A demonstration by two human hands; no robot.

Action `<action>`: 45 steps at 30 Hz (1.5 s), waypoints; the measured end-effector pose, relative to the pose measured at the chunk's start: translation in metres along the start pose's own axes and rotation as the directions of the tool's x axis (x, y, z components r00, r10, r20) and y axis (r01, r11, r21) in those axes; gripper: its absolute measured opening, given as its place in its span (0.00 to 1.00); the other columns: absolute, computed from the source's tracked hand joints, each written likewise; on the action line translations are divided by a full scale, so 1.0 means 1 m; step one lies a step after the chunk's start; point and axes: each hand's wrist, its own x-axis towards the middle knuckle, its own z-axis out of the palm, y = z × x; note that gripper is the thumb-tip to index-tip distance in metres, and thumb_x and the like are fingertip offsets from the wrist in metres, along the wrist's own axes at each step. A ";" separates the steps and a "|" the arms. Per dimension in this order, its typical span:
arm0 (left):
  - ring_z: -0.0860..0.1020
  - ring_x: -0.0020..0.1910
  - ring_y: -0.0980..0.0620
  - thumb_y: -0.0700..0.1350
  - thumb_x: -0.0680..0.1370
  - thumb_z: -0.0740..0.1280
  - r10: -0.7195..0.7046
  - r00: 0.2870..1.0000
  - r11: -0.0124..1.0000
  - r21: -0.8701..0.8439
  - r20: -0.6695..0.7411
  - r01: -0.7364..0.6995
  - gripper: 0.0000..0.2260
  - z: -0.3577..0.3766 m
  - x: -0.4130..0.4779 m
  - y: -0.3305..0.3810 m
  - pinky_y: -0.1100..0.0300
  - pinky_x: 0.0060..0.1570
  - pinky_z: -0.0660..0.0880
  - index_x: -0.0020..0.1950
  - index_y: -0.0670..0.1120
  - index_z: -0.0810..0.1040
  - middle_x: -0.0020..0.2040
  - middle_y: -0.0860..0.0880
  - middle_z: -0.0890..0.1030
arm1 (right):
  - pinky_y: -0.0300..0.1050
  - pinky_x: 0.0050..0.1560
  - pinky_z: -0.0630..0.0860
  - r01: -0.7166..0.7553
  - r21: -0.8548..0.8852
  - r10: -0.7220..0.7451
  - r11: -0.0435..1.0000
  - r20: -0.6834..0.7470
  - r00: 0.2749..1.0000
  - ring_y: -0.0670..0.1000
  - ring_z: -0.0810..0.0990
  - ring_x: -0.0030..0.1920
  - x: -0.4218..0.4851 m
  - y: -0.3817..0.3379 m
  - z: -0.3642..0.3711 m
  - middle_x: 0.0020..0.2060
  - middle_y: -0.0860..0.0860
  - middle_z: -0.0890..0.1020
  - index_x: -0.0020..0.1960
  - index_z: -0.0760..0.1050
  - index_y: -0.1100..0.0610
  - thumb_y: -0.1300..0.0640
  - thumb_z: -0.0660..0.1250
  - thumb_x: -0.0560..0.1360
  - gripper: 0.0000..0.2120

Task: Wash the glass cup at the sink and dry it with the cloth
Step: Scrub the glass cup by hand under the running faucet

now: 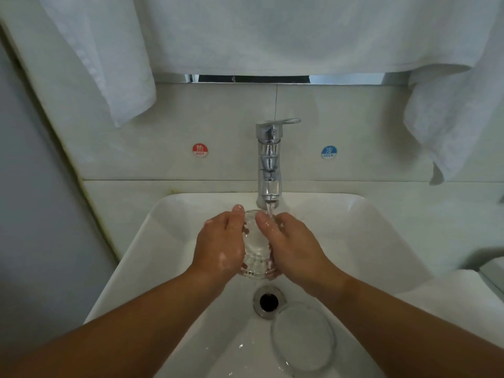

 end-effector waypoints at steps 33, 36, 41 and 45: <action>0.86 0.41 0.57 0.59 0.69 0.77 0.106 0.979 0.994 -0.048 0.173 -0.099 0.17 -0.007 -0.006 -0.015 0.58 0.42 0.85 0.54 0.56 0.80 0.44 0.55 0.87 | 0.44 0.31 0.75 -0.201 0.335 0.167 0.921 0.129 0.977 0.46 0.76 0.24 0.000 -0.008 -0.008 0.25 0.51 0.78 0.45 0.78 0.62 0.47 0.59 0.85 0.21; 0.87 0.46 0.54 0.64 0.63 0.77 0.027 0.989 0.988 -0.157 0.147 -0.004 0.27 -0.002 -0.009 -0.016 0.52 0.48 0.86 0.59 0.57 0.78 0.50 0.53 0.87 | 0.42 0.30 0.77 -0.215 0.521 0.173 0.826 0.130 0.976 0.49 0.79 0.27 0.001 -0.008 -0.008 0.30 0.54 0.81 0.52 0.77 0.65 0.54 0.60 0.85 0.15; 0.85 0.38 0.59 0.59 0.65 0.81 0.104 0.982 0.994 0.007 0.156 -0.107 0.21 -0.012 -0.006 -0.013 0.59 0.39 0.85 0.53 0.58 0.79 0.42 0.57 0.86 | 0.49 0.35 0.77 -0.303 0.412 0.195 0.859 0.282 0.939 0.55 0.77 0.30 -0.001 -0.004 -0.013 0.34 0.58 0.77 0.52 0.79 0.62 0.54 0.61 0.84 0.13; 0.81 0.33 0.63 0.57 0.64 0.81 0.185 0.959 0.979 0.039 0.213 -0.198 0.22 -0.013 -0.009 -0.008 0.67 0.33 0.78 0.55 0.59 0.78 0.34 0.63 0.83 | 0.51 0.36 0.79 -0.212 0.365 0.163 0.907 0.161 0.973 0.60 0.78 0.30 -0.001 -0.007 -0.005 0.33 0.62 0.78 0.49 0.80 0.64 0.42 0.63 0.81 0.24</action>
